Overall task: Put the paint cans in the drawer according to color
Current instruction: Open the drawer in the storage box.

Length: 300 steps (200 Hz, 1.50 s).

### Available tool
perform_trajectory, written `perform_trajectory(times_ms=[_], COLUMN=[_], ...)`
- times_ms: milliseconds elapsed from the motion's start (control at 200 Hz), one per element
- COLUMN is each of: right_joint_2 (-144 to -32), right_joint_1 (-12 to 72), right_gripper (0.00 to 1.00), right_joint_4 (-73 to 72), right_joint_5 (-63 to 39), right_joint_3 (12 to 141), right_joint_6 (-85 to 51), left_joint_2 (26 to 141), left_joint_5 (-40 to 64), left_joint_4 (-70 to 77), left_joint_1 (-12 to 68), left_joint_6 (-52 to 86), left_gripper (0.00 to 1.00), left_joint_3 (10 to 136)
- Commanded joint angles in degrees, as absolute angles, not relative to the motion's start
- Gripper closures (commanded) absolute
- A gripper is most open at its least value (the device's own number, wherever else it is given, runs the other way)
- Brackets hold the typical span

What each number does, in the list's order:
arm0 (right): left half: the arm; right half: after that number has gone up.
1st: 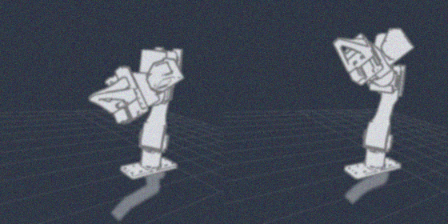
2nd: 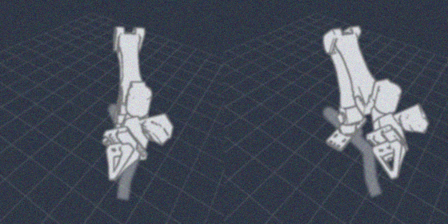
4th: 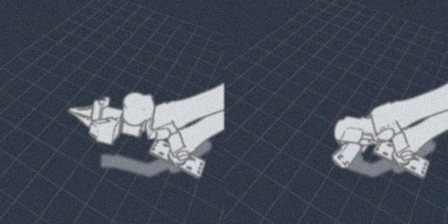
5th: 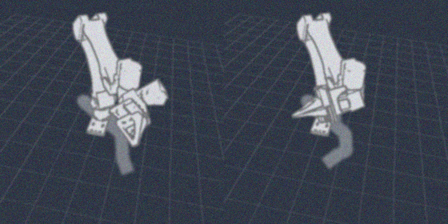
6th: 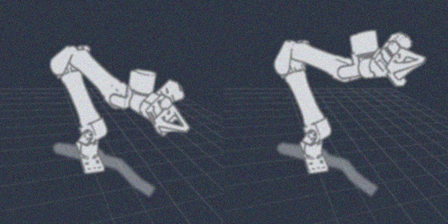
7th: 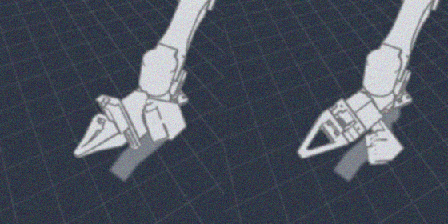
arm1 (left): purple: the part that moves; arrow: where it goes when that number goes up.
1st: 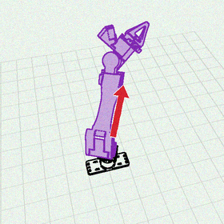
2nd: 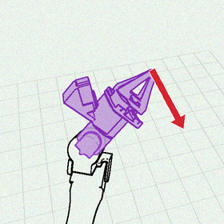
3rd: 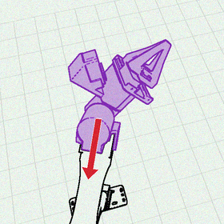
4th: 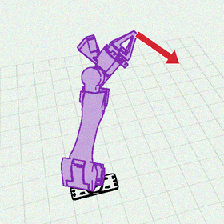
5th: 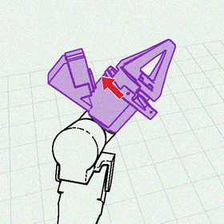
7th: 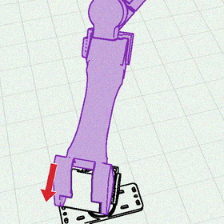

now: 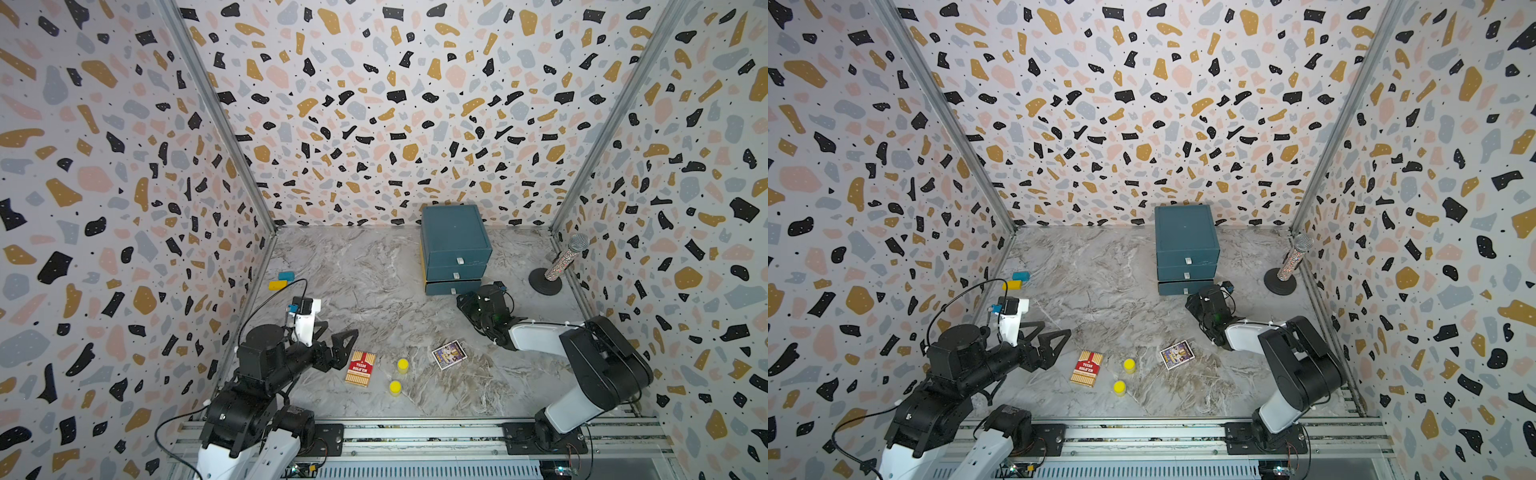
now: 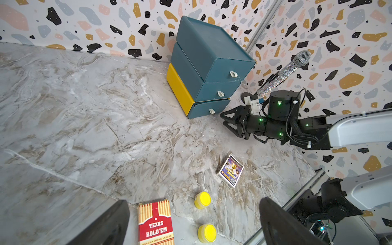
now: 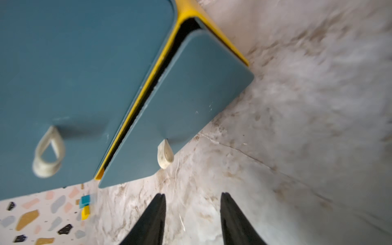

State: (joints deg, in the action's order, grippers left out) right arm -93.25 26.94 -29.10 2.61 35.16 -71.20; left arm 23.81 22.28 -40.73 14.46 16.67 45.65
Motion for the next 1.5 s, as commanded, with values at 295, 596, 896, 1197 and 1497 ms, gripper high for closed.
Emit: perform_trajectory(times_ms=[295,596,896,1197,1497], right_joint_2=[-100.06,-103.53,-104.71,-105.7,-106.76], right_joint_1=[25.75,24.31,24.19,25.13,25.22], right_gripper=[0.56,0.65,0.7,0.69,0.85], right_joint_4=[-43.91,-46.21,-46.76,-49.32,-50.86], right_joint_5=[0.54,-0.52,-1.04,-0.02,0.61], right_joint_3=[38.71,39.92,40.19,39.46,40.21], right_joint_6=[-77.67,-80.1,-80.81,-82.85,-83.32], left_joint_2=[23.42,23.51,23.82,23.99,23.86], left_joint_5=[23.77,23.81,23.91,23.99,24.04], left_joint_4=[-38.93,-38.93,-38.87,-38.79,-38.81], left_joint_1=[14.13,14.15,13.92,13.8,13.84], left_joint_6=[15.85,15.82,15.91,15.91,15.89], left_gripper=[0.02,0.02,0.02,0.02,0.02], left_joint_3=[46.58,46.59,46.58,46.5,46.5])
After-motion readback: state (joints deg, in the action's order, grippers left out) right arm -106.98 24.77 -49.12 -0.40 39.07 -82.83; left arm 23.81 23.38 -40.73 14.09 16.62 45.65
